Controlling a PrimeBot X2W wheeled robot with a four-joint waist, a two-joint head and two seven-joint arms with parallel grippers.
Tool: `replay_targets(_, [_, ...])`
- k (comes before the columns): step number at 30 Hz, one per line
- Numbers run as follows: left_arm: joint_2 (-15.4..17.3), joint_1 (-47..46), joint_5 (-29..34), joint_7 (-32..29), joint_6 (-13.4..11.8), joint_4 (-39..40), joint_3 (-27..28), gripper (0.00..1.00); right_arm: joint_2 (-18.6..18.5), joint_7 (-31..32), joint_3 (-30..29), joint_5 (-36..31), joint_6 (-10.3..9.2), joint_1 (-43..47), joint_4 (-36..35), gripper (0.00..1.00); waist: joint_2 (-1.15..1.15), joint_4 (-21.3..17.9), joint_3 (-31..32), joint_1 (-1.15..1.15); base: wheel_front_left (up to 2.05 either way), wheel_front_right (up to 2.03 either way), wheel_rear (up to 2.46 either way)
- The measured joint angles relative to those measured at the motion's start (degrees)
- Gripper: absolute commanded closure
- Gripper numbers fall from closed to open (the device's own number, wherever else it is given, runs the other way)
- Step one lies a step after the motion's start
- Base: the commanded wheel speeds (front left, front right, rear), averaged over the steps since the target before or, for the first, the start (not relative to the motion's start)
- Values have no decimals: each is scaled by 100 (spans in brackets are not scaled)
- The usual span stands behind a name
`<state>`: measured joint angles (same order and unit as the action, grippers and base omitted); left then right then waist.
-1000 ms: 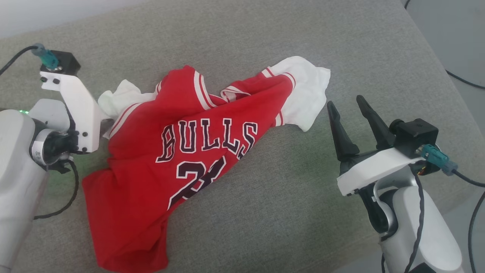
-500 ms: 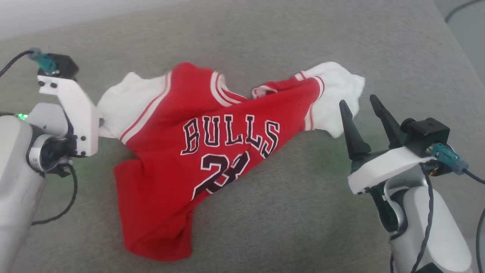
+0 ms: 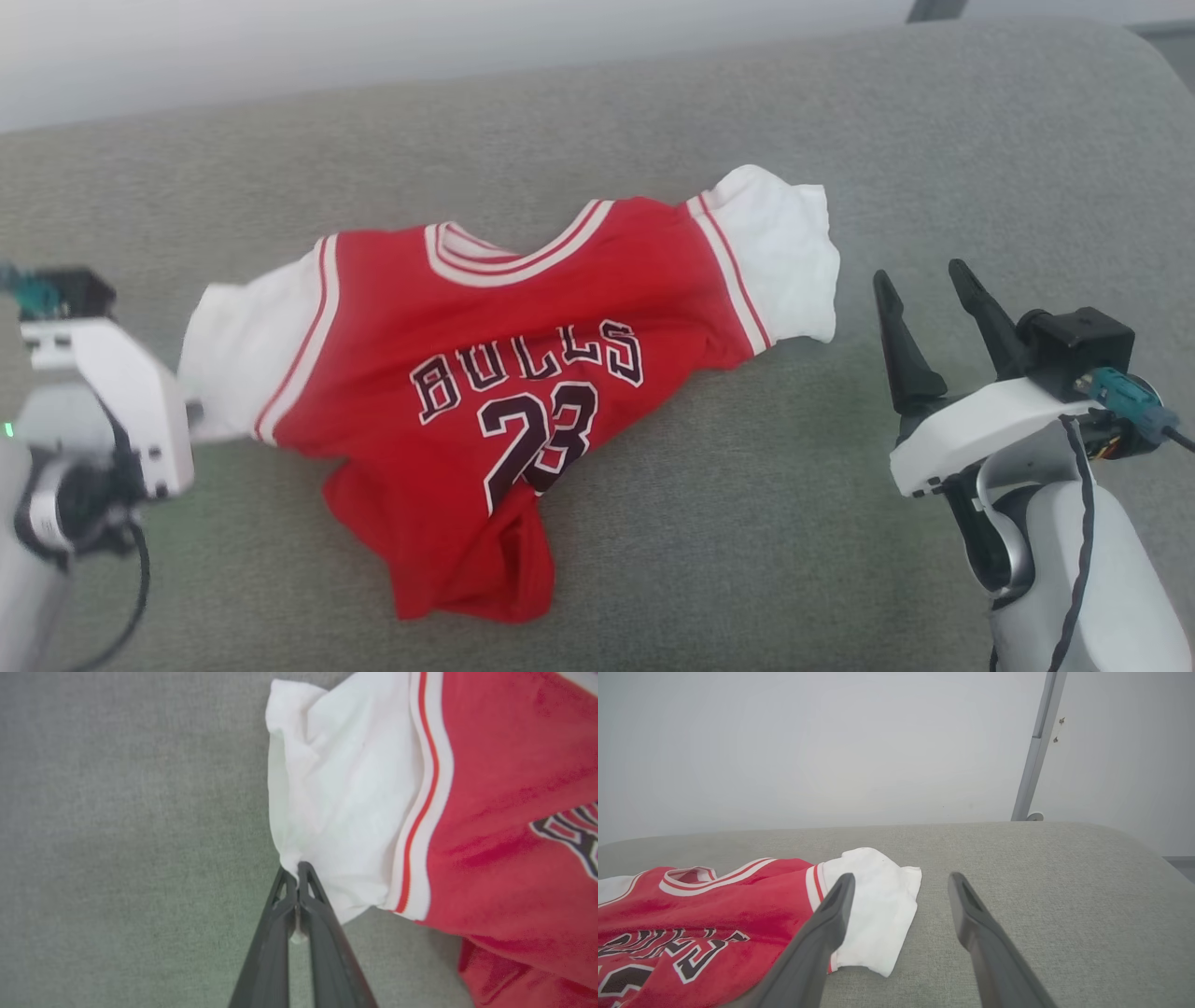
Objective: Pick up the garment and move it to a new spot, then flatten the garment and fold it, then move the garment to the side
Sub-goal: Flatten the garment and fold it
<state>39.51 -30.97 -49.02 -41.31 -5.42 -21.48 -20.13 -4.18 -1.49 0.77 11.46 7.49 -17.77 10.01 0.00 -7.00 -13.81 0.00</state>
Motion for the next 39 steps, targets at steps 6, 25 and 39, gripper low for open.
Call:
replay_targets(6, [-134, 592, -221, 168, -73, -54, 103, 100, -2, 98, -9, -3, 0, 109, -86, 0, 0, 146, 132, 0, 0, 0, 0])
replay_targets(25, [23, -355, -75, -100, 24, -415, -14, 0, 7, 73, 75, 25, 0, 193, -413, 0, 0, -29, 137, 0, 0, 0, 0])
replay_targets(39, [285, -992, 171, -768, -132, -1174, -243, 0, 55, 13, 115, 36, 0, 50, -666, 0, 0, -457, -317, 0, 0, 0, 0])
